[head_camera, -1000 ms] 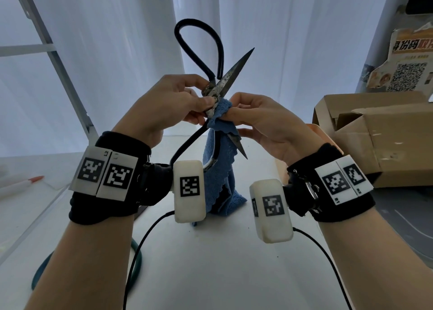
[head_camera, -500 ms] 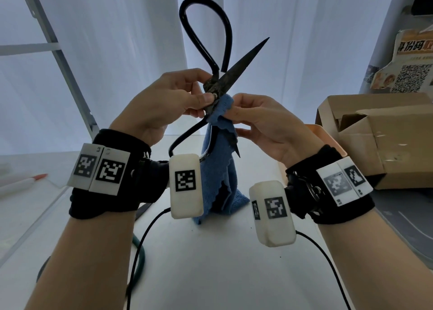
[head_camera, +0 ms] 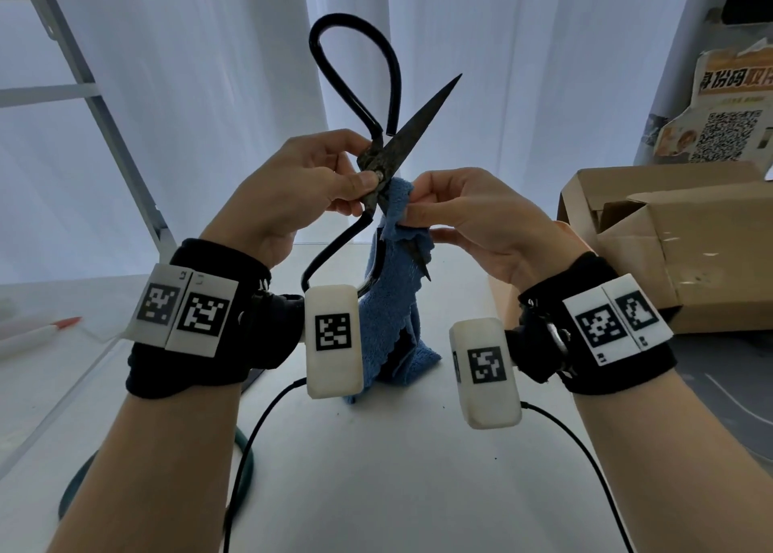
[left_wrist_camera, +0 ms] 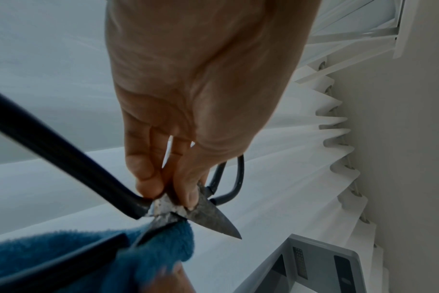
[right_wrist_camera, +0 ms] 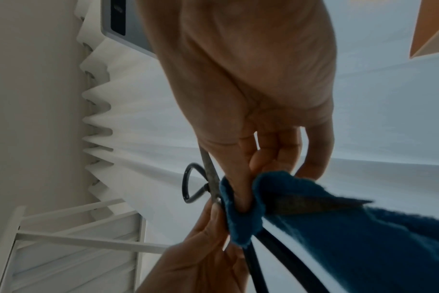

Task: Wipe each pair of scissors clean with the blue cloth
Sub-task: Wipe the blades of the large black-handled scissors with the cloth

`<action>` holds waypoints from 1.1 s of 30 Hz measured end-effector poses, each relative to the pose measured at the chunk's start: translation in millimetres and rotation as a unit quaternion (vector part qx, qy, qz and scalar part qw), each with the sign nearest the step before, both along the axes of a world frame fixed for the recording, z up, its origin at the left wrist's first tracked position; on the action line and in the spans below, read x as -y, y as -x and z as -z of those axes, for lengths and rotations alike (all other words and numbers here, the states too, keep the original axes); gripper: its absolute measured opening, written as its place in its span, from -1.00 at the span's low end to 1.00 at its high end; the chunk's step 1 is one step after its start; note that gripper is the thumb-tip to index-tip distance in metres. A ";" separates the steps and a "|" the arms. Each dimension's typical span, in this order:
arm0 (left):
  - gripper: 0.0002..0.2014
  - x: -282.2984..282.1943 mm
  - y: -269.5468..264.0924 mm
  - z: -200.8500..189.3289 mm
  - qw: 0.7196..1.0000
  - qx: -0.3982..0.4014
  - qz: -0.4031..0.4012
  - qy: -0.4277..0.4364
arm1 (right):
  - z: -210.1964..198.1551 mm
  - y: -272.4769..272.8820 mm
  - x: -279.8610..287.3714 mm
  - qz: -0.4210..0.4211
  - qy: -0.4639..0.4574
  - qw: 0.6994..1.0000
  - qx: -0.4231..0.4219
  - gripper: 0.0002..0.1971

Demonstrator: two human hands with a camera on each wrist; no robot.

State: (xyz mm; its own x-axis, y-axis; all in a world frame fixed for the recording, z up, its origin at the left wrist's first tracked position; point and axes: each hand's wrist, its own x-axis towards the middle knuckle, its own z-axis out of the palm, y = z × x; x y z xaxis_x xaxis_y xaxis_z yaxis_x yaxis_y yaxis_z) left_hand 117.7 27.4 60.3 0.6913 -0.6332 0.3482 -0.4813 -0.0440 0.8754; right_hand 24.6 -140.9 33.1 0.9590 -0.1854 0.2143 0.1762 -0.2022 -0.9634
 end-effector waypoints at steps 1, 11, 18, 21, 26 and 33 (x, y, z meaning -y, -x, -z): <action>-0.84 0.7 0.5 0.0 1.000 0.001 0.000 0.001 | 1.3 -0.6 -0.5 0.012 0.000 1.000 0.003 -0.84; -0.84 -3.3 -2.6 0.1 1.000 0.000 -0.013 0.009 | 0.6 0.2 -1.5 0.003 0.018 1.000 -0.008 -0.92; -0.86 -3.5 -3.8 0.5 1.000 0.004 -0.022 0.005 | 2.9 -2.8 -2.0 0.013 0.015 1.000 -0.010 -0.74; -0.85 -1.7 -3.1 0.6 1.000 0.009 -0.024 0.004 | 2.9 -3.2 -4.1 0.027 0.029 0.999 -0.010 -0.86; -0.83 -2.2 -3.4 -0.7 0.999 0.013 -0.027 0.014 | 3.8 -3.9 -6.2 0.050 0.003 0.999 0.010 -0.91; -0.83 -0.9 -1.5 0.4 0.999 0.014 -0.030 0.003 | 2.7 -3.6 -8.1 0.029 0.031 0.999 -0.009 -0.89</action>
